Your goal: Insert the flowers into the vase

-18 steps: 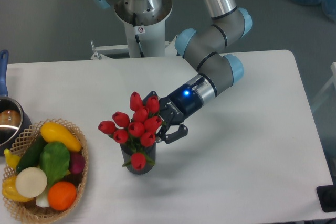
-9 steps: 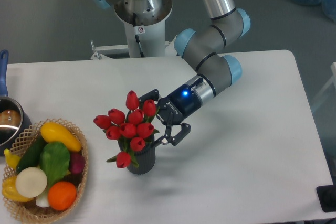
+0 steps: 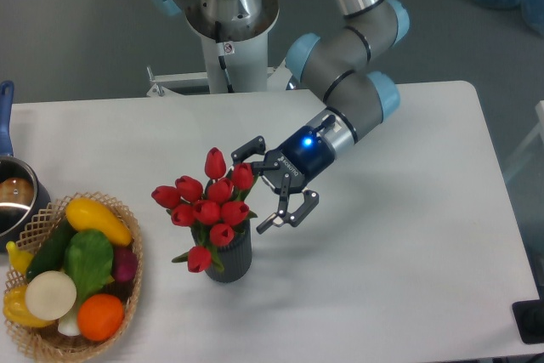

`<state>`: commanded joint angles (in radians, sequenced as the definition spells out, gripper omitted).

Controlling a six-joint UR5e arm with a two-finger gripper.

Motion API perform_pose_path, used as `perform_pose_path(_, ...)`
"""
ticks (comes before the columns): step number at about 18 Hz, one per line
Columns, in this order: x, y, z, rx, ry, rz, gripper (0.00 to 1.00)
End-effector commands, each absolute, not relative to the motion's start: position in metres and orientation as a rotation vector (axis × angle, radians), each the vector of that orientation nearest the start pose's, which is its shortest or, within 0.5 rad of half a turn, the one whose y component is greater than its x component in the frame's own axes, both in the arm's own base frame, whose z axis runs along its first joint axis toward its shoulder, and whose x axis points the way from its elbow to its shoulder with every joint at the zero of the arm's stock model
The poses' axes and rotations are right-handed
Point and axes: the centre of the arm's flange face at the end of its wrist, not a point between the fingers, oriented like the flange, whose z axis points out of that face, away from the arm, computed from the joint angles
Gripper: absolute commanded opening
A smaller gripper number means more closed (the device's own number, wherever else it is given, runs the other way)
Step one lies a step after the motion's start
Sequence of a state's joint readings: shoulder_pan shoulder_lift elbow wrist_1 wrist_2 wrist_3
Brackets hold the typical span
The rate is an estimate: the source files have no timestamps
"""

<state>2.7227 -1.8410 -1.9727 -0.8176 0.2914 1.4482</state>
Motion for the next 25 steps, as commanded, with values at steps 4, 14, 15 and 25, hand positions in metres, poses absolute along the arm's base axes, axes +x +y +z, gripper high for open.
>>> perform_pose_path(4,-0.389,0.4,0.356,-1.911,0.274,-0.225,1.0)
perform_pose_path(14,-0.459,0.285,0.428,-2.286,0.088,0.248,1.0)
perform_pose_path(15,-0.471,0.268,0.432,-2.299,0.049,0.282,1.0)
perform_pose_path(25,-0.516,0.161,0.473,-2.55,-0.141,0.62,1.0)
